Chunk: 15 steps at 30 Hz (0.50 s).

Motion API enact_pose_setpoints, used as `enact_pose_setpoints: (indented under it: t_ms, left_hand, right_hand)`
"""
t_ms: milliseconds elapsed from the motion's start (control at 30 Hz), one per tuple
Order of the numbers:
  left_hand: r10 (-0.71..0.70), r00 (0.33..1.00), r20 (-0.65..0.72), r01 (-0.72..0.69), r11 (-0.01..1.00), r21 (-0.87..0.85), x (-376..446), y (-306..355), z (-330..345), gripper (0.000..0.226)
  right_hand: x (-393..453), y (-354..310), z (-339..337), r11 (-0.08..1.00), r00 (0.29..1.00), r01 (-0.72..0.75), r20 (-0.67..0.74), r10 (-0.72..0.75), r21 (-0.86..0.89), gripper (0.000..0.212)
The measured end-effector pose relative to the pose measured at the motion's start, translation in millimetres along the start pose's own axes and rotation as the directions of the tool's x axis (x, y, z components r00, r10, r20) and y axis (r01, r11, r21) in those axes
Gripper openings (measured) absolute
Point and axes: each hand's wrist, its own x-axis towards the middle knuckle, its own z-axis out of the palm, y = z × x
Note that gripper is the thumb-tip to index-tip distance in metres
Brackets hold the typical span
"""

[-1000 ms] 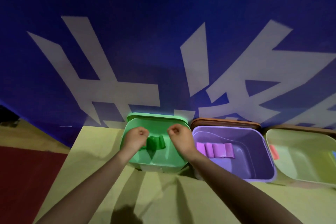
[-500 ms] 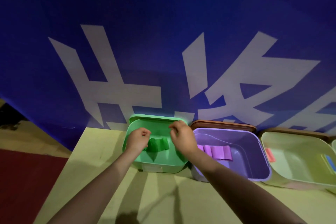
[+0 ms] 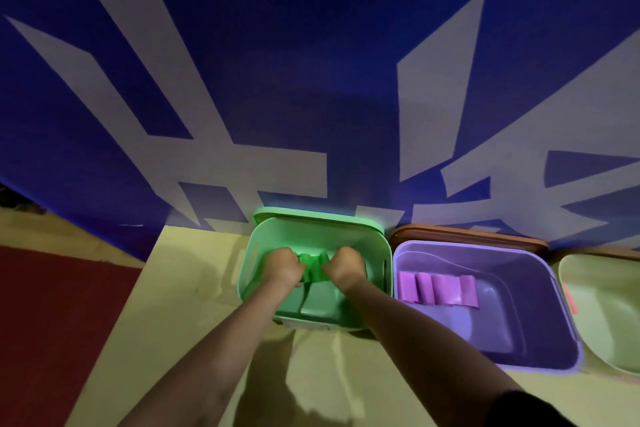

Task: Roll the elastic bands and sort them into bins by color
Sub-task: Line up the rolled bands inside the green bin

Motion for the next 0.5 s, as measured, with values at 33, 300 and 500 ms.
enact_pose_setpoints:
  t_ms: [33, 300, 500]
  left_hand:
    - [0.001, 1.000, -0.001, -0.001, 1.000, 0.017, 2, 1, 0, 0.023]
    - [-0.032, 0.999, -0.010, 0.032, 0.997, 0.066, 8, -3, -2, 0.034]
    - [-0.030, 1.000, -0.008, 0.030, 1.000, 0.002, 8, -5, 2, 0.033]
  right_hand:
    - [2, -2, 2, 1.000, 1.000, 0.012, 0.012, -0.012, -0.004, 0.022]
    - [5, -6, 13, 0.997, 0.996, 0.045, 0.068, -0.050, 0.069, 0.019]
    - [1, -8, 17, 0.998, 0.999, 0.020, 0.046, -0.023, 0.064, 0.022]
